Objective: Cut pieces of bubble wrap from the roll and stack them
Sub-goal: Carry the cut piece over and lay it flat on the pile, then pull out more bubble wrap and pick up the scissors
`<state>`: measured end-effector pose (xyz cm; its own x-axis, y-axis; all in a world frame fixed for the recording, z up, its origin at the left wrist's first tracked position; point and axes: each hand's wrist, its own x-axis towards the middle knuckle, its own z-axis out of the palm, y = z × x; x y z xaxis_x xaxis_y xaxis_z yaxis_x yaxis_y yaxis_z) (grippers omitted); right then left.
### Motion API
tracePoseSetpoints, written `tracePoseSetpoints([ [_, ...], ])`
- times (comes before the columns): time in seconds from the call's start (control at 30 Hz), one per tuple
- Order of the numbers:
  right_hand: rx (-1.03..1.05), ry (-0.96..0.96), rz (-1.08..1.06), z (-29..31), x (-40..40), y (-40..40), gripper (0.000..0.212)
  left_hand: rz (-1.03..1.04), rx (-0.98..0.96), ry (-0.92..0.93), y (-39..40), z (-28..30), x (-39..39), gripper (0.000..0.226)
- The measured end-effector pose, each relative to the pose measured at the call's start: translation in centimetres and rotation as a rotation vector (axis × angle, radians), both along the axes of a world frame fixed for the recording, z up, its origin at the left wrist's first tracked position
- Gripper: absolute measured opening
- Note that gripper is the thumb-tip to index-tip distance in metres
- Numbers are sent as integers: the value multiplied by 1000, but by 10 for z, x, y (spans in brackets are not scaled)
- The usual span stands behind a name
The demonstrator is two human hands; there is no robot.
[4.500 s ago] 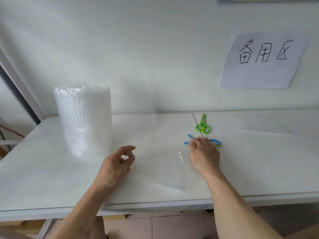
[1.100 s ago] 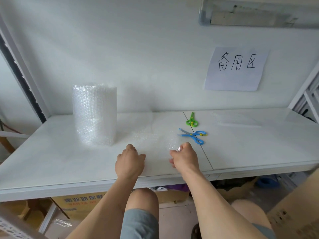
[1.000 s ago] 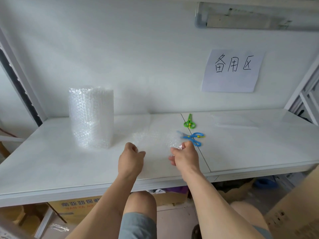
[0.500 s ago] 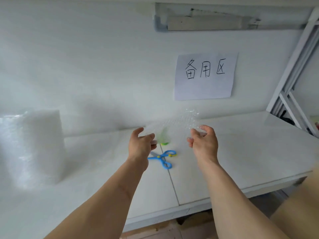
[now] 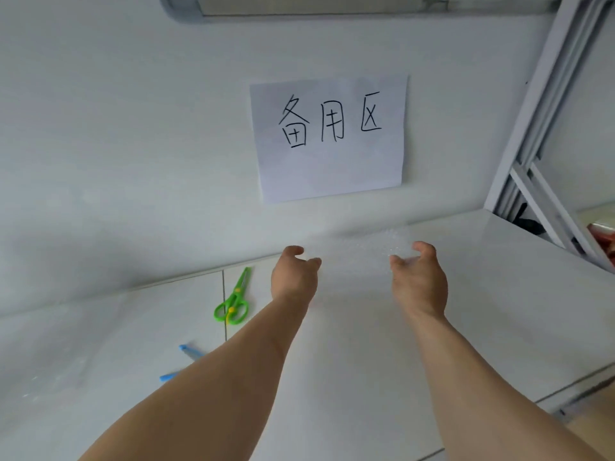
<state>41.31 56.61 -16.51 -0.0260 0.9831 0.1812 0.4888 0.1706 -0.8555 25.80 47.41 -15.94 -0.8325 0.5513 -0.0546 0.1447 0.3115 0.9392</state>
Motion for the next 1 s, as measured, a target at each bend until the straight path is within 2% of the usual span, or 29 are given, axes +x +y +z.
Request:
tracePoseSetpoints([
  [0.13, -22, -340, 16, -17, -1, 12, 47, -44, -178, 158, 13, -13, -2, 45],
  [0.2, -11, -412, 23, -24, -1, 12, 48, -69, -223, 234, 16, -16, -2, 49],
  [0.6, 15, -413, -93, -19, 8, -23, 62, -89, -267, 275, -9, -14, 8, 46],
  [0.67, 129, -425, -69, -14, 0, -35, 57, -117, -337, 420, -27, -7, 5, 40],
  [0.83, 388, -491, 133, 4, -46, -87, 36, -158, -503, 1019, -98, 8, -19, 30],
  [0.9, 408, -495, 211, 6, -69, -115, 32, -157, -527, 1144, -132, 14, -37, 20],
  [0.97, 418, -503, 290, 7, -92, -146, 29, -147, -527, 1196, -172, 18, -56, 9],
  [1.0, 416, -513, 336, 8, -104, -163, 27, -123, -528, 1214, -193, 19, -67, 11],
])
